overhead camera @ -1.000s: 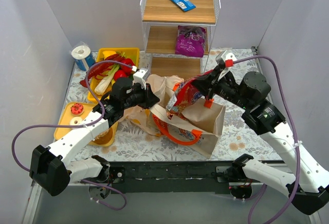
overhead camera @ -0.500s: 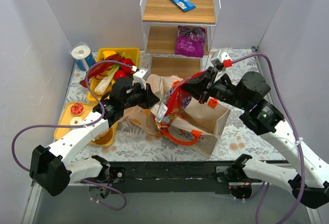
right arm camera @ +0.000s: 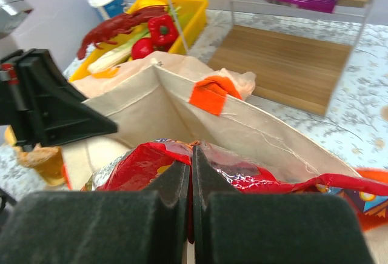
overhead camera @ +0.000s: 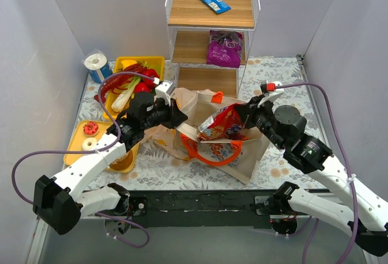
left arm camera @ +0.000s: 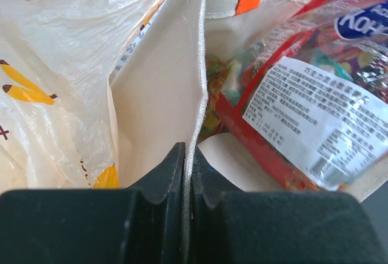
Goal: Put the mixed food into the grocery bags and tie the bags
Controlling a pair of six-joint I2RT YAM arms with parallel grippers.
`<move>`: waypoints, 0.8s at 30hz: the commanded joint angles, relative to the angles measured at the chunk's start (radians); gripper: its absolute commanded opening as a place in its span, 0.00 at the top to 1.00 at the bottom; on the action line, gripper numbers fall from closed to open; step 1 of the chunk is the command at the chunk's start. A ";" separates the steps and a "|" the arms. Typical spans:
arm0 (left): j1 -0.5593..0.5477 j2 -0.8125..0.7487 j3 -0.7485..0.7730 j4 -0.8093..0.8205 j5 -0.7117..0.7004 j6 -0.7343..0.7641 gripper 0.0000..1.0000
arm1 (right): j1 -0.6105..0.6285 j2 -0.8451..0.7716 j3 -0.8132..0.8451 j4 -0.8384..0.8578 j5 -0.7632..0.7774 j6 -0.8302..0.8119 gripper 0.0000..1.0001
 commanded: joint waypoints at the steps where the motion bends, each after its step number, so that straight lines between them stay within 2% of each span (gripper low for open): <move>1: 0.002 -0.055 0.004 0.018 0.057 -0.010 1.00 | 0.017 -0.015 0.038 0.023 0.145 0.025 0.99; 5: 0.002 -0.032 0.014 0.028 0.080 -0.016 1.00 | 0.103 0.052 -0.008 0.020 0.143 0.057 0.99; 9: 0.002 -0.012 0.007 0.024 0.090 0.005 1.00 | 0.258 0.123 -0.069 0.037 0.216 0.108 0.99; 12: 0.002 -0.017 0.001 0.025 0.086 0.007 1.00 | 0.321 0.192 -0.115 0.032 0.246 0.186 0.99; 16: 0.002 -0.032 -0.005 0.030 0.080 0.012 1.00 | 0.335 0.259 -0.154 -0.039 0.297 0.269 0.99; 20: 0.002 -0.060 -0.021 0.036 0.037 0.015 1.00 | 0.337 0.252 -0.136 -0.115 0.291 0.289 0.99; 23: 0.002 -0.067 -0.024 0.033 0.028 0.015 1.00 | 0.344 0.212 -0.097 -0.194 0.263 0.285 0.69; 24: 0.002 -0.066 -0.025 0.031 0.028 0.015 1.00 | 0.344 0.198 -0.067 -0.207 0.248 0.277 0.27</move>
